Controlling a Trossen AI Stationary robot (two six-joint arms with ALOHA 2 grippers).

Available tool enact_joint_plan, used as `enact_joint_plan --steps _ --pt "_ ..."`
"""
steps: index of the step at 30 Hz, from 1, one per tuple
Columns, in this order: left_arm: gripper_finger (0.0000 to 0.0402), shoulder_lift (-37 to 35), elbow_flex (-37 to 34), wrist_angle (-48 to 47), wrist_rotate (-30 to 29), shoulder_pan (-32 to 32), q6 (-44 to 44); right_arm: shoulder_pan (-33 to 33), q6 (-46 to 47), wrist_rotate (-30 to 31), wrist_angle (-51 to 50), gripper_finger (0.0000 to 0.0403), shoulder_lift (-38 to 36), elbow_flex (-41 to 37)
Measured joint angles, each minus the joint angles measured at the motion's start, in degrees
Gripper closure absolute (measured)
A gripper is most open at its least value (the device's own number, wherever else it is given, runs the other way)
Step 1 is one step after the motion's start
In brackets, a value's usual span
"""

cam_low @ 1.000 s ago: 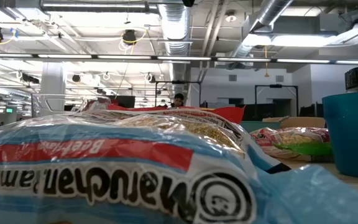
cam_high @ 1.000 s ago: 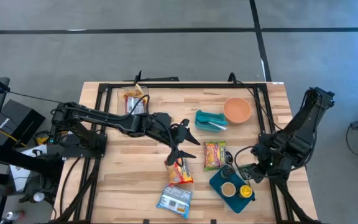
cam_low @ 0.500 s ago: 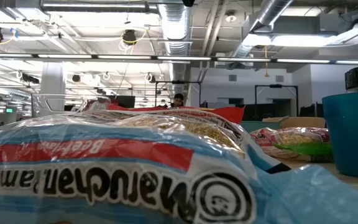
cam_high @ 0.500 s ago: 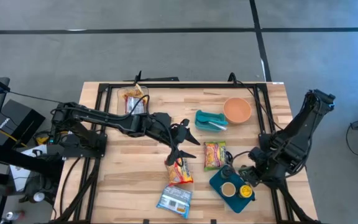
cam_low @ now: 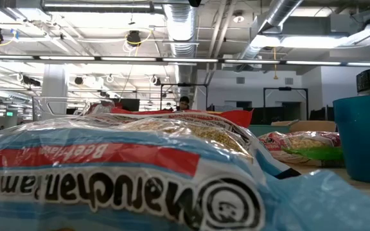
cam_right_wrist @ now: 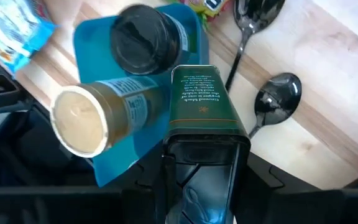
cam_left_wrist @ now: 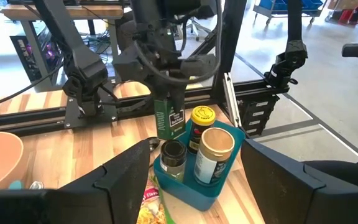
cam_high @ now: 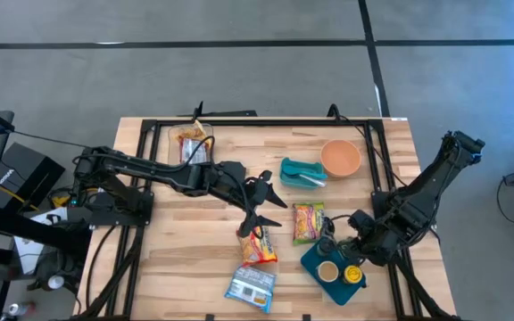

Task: Pick & Place Food Item
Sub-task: Put the green seasoning can into the blue bin

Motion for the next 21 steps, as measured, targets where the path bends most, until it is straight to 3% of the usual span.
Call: enact_joint_plan --steps 8,21 --pt "0.0156 0.0 0.0 0.0 0.0 0.0 1.09 -0.17 0.0 -3.6 1.93 0.0285 3.26 0.17" --pt "0.0156 0.0 0.0 0.02 -0.01 0.0 1.11 -0.29 -1.33 -3.62 3.4 0.0285 3.7 0.07"
